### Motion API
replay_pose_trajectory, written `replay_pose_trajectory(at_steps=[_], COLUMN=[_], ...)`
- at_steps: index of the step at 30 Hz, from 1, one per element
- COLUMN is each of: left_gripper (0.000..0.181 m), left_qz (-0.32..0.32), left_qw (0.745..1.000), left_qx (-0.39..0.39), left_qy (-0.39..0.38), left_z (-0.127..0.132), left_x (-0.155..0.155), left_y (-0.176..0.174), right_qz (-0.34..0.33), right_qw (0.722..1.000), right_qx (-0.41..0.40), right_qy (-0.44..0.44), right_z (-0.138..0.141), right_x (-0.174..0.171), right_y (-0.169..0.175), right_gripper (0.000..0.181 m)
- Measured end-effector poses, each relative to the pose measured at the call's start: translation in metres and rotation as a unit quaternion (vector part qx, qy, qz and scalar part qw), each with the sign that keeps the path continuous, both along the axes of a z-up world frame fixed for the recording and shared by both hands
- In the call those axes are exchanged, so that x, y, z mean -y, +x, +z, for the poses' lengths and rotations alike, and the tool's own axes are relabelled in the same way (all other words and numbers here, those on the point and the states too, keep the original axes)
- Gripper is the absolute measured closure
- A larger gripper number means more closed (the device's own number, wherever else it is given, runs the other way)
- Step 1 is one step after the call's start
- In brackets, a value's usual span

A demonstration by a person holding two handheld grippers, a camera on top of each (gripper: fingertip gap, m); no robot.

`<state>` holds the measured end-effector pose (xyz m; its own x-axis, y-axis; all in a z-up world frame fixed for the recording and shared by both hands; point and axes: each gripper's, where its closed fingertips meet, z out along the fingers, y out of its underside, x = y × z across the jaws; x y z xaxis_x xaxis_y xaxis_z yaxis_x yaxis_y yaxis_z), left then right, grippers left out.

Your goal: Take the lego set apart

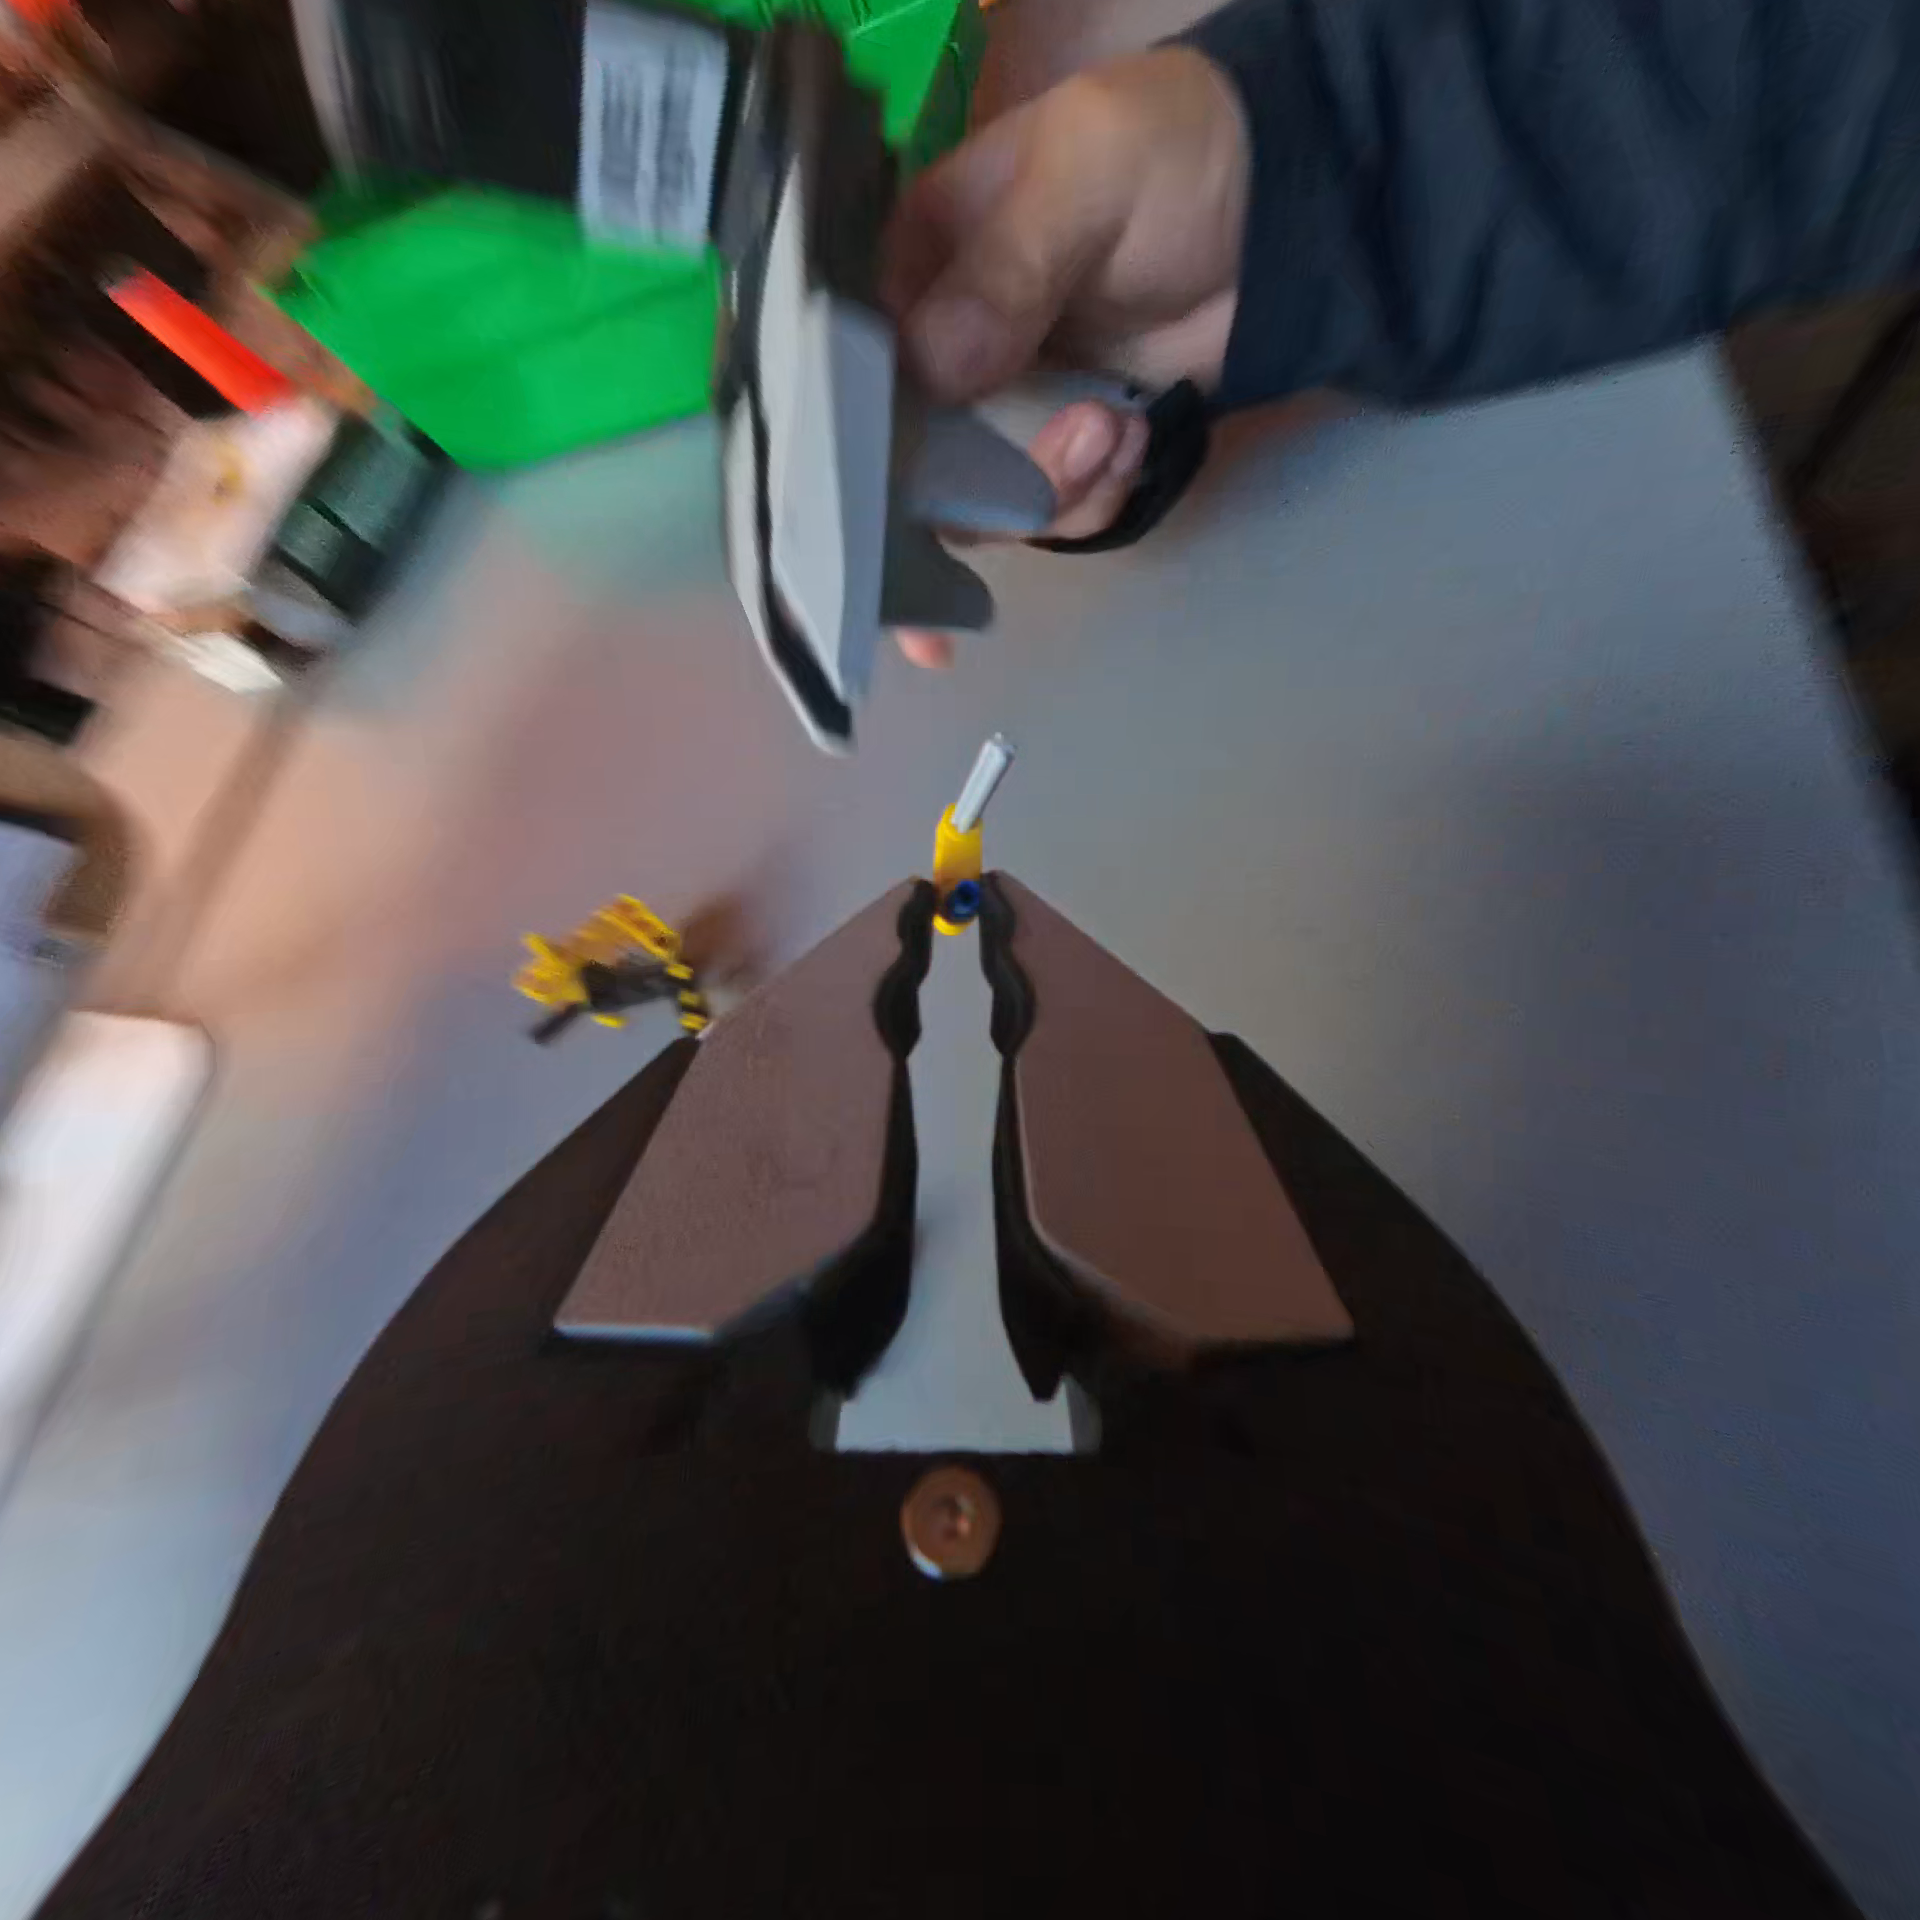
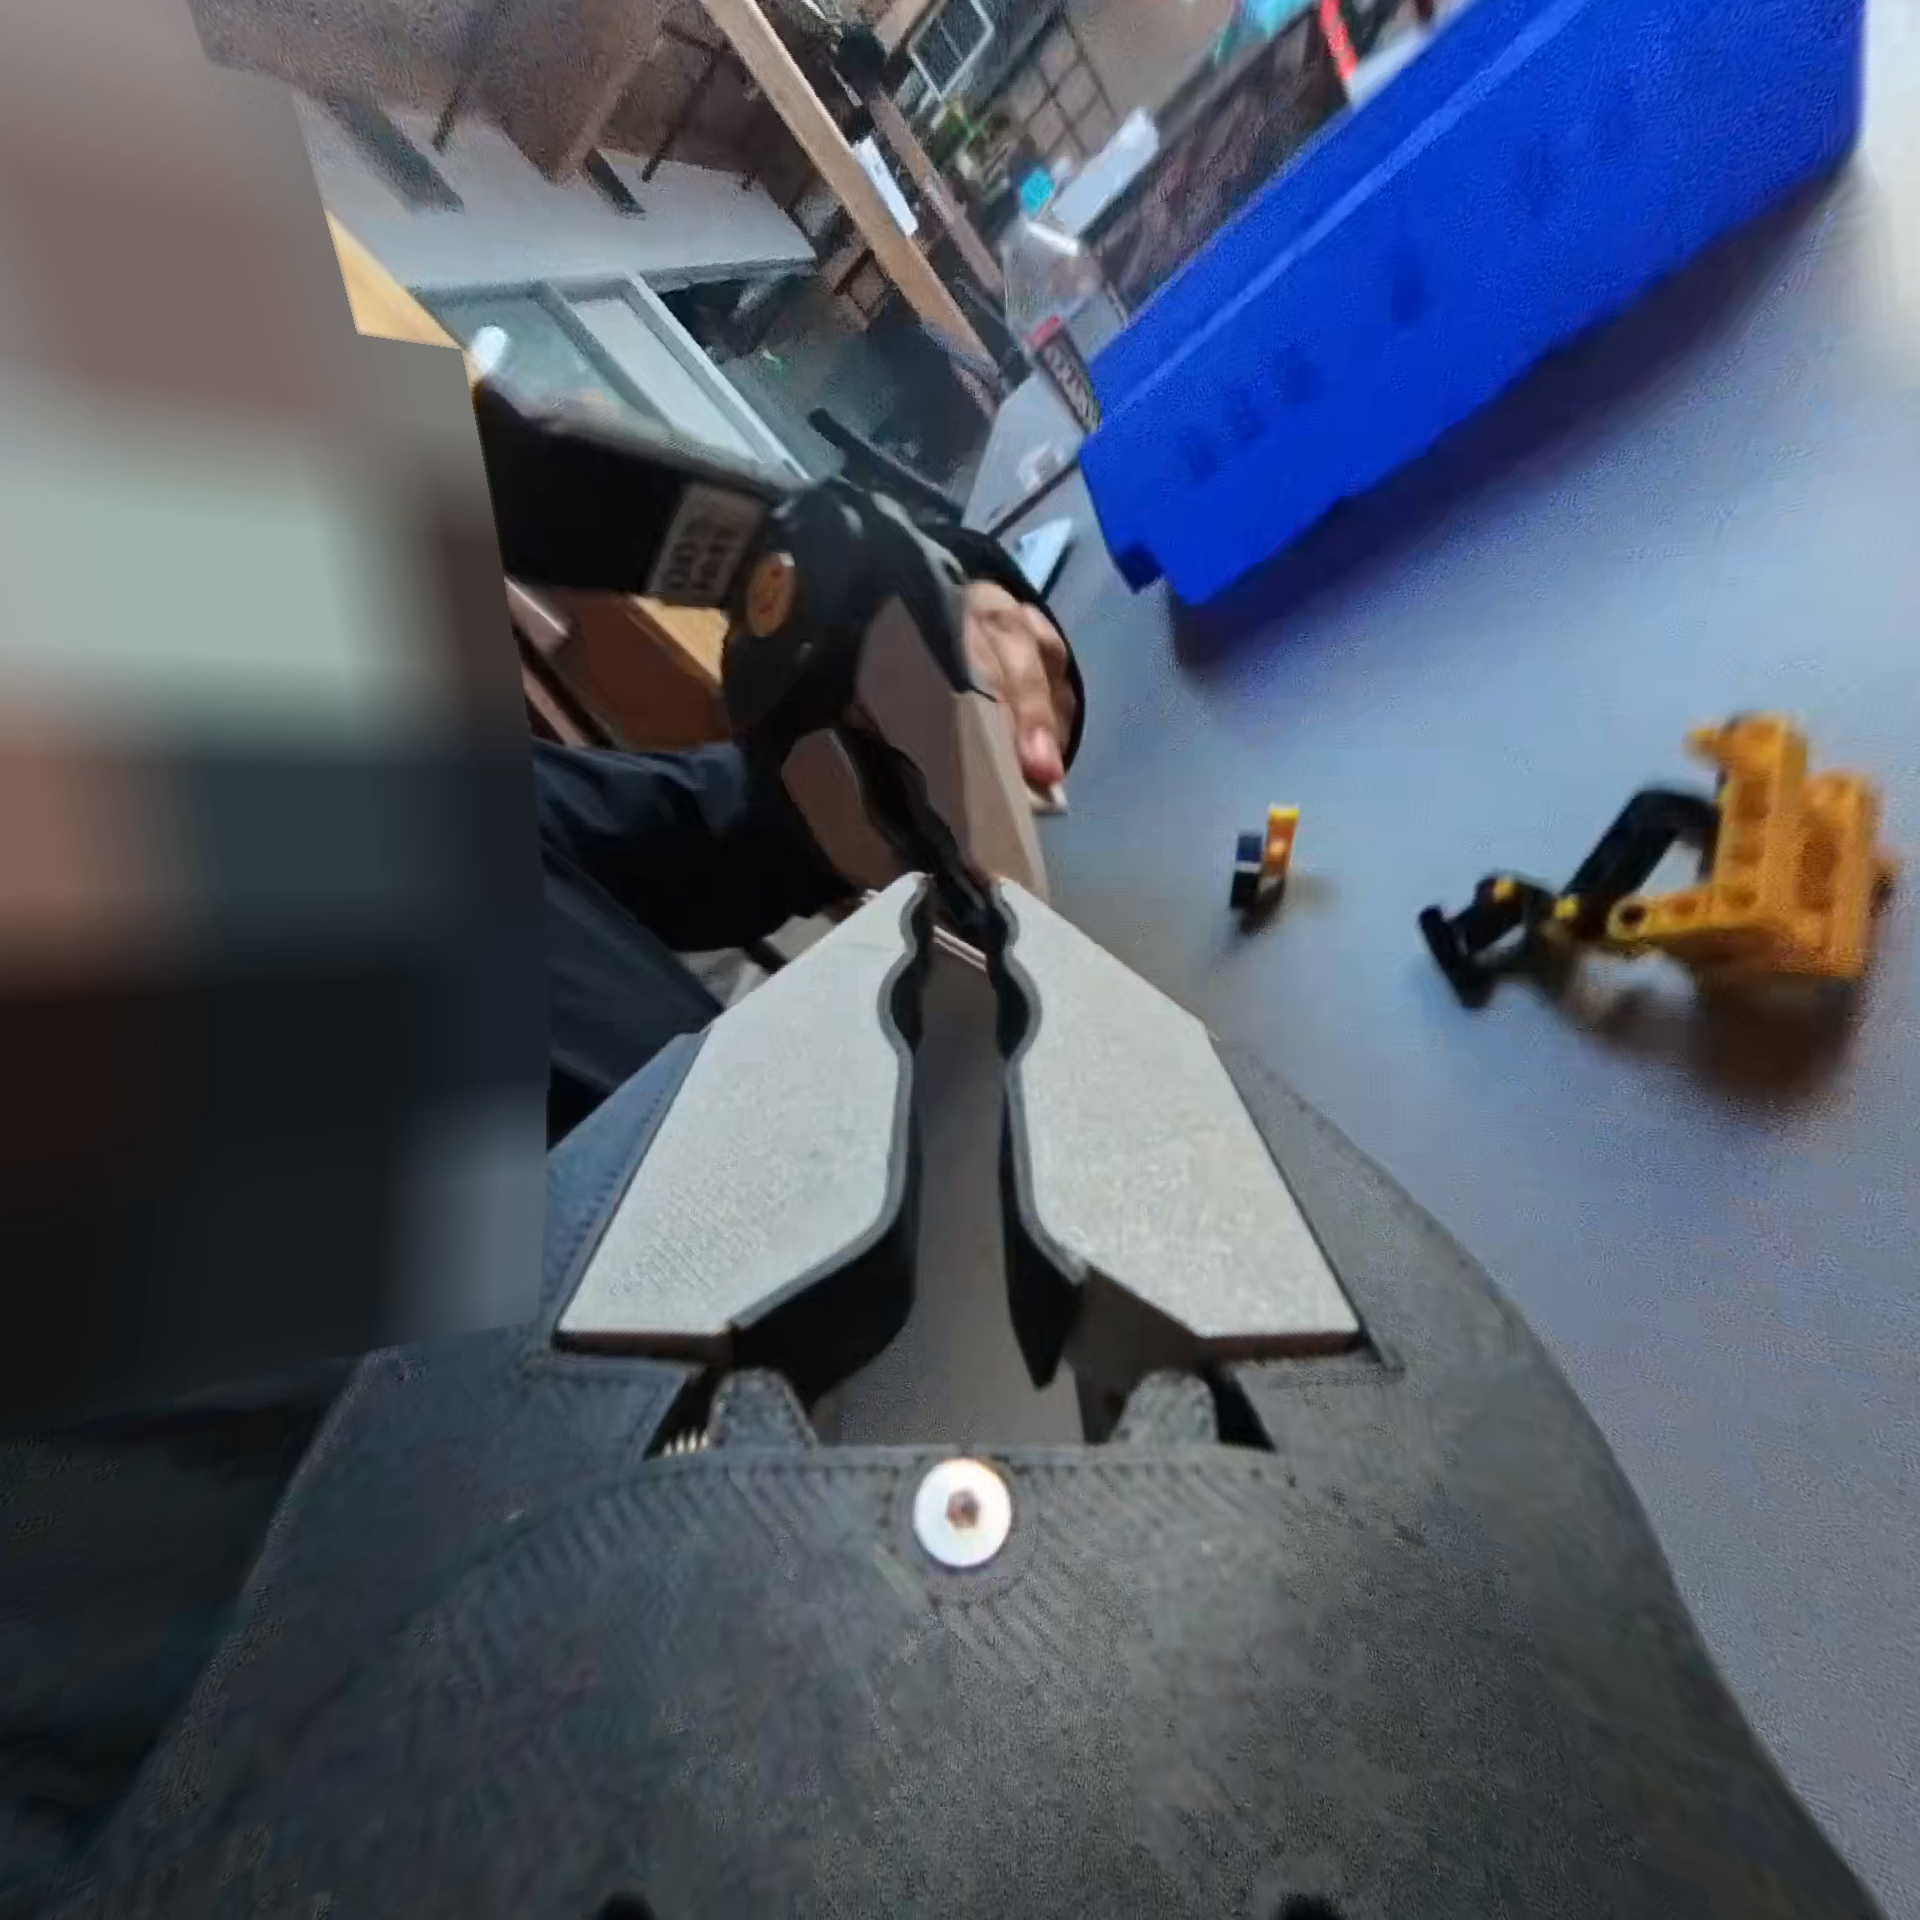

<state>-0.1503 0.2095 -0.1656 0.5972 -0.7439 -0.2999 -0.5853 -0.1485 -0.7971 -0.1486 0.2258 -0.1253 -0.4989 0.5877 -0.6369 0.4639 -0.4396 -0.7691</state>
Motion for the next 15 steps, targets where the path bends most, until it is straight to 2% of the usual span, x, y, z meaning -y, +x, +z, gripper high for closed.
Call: replay_pose_trajectory(at_steps=[2, 3, 4, 6, 7, 8, 10, 12, 15], left_gripper=[0.175, 0.175, 0.176, 0.176, 0.176, 0.175, 0.176, 0.176, 0.175], left_qz=[0.008, 0.009, 0.009, 0.002, -0.004, -0.009, -0.012, -0.013, -0.015], left_qw=[0.993, 0.987, 0.98, 0.969, 0.964, 0.961, 0.959, 0.959, 0.949], left_qx=[0.086, 0.122, 0.151, 0.188, 0.202, 0.209, 0.21, 0.214, 0.27], left_qy=[-0.079, -0.106, -0.126, -0.159, -0.172, -0.183, -0.19, -0.187, -0.164], left_z=[0.0, 0.001, 0.002, 0.002, 0.001, 0.0, -0.003, -0.006, 0.004], left_x=[0.001, 0.001, 0.002, 0.004, 0.006, 0.007, 0.008, 0.007, 0.001], left_y=[0.0, 0.0, 0.001, 0.006, 0.009, 0.012, 0.014, 0.013, 0.016], right_qz=[-0.027, -0.034, -0.028, -0.045, -0.041, -0.04, -0.038, -0.039, -0.048], right_qw=[0.991, 0.984, 0.976, 0.96, 0.953, 0.947, 0.95, 0.966, 0.986], right_qx=[-0.072, -0.079, -0.078, -0.061, -0.062, -0.066, -0.057, -0.036, -0.028], right_qy=[0.108, 0.157, 0.199, 0.27, 0.294, 0.31, 0.306, 0.251, 0.155], right_z=[0.016, 0.015, 0.009, -0.006, -0.012, -0.013, -0.018, -0.018, -0.01], right_x=[0.007, 0.012, 0.02, 0.026, 0.031, 0.034, 0.036, 0.034, 0.025], right_y=[0.002, 0.001, -0.001, -0.011, -0.014, -0.016, -0.018, -0.021, -0.021], right_gripper=[0.153, 0.141, 0.14, 0.148, 0.173, 0.18, 0.18, 0.18, 0.18])
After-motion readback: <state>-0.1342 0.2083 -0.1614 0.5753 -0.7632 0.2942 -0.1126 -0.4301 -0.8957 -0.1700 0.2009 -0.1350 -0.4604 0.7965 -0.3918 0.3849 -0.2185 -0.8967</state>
